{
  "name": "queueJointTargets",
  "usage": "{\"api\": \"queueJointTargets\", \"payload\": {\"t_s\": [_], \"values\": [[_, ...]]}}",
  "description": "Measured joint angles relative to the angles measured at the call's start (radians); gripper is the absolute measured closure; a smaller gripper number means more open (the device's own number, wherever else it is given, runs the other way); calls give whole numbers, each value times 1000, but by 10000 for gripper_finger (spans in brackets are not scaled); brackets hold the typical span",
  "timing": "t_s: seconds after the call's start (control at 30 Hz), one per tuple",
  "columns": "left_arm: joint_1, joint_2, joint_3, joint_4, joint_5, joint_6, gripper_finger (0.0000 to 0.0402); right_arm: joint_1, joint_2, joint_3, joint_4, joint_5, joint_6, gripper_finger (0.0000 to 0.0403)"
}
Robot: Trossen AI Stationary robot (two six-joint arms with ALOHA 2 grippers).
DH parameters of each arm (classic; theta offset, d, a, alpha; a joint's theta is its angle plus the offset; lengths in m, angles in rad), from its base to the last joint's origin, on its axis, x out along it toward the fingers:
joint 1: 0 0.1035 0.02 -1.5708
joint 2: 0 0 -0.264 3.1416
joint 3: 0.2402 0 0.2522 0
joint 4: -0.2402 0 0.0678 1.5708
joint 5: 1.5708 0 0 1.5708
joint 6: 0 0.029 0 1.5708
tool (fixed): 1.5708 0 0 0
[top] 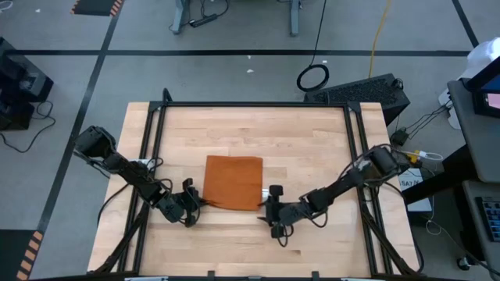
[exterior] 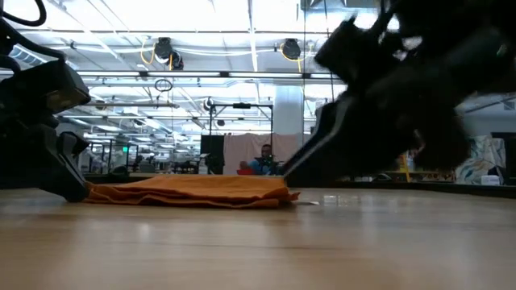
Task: Roll towel
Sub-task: Roll the brown towel
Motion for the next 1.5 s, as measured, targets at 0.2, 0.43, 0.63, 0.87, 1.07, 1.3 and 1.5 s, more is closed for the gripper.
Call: {"api": "queueJointTargets", "payload": {"t_s": [0.2, 0.43, 0.63, 0.87, 1.07, 1.3, 1.5], "values": [[-3, 0, 0, 0, 0, -5, 382, -45, 127, 3, 314, 37, -28, 199], [-3, 0, 0, 1, 1, -5, 381, -94, 238, 5, 364, -64, 139, 200], [-3, 1, -1, 13, 9, -6, 380, -94, 251, 6, 347, -59, 172, 229], [-4, 2, -2, 53, 27, -4, 372, -94, 242, 4, 319, -73, 154, 349], [-47, 2, -2, 58, 42, 19, 305, -94, 243, 4, 323, -134, 221, 387], [-106, -38, 64, 59, -49, 127, 216, -141, 176, 1, 295, -260, 324, 395], [-119, -37, 151, 65, -254, 348, 181, -194, 69, -4, 188, -308, 429, 397]]}}
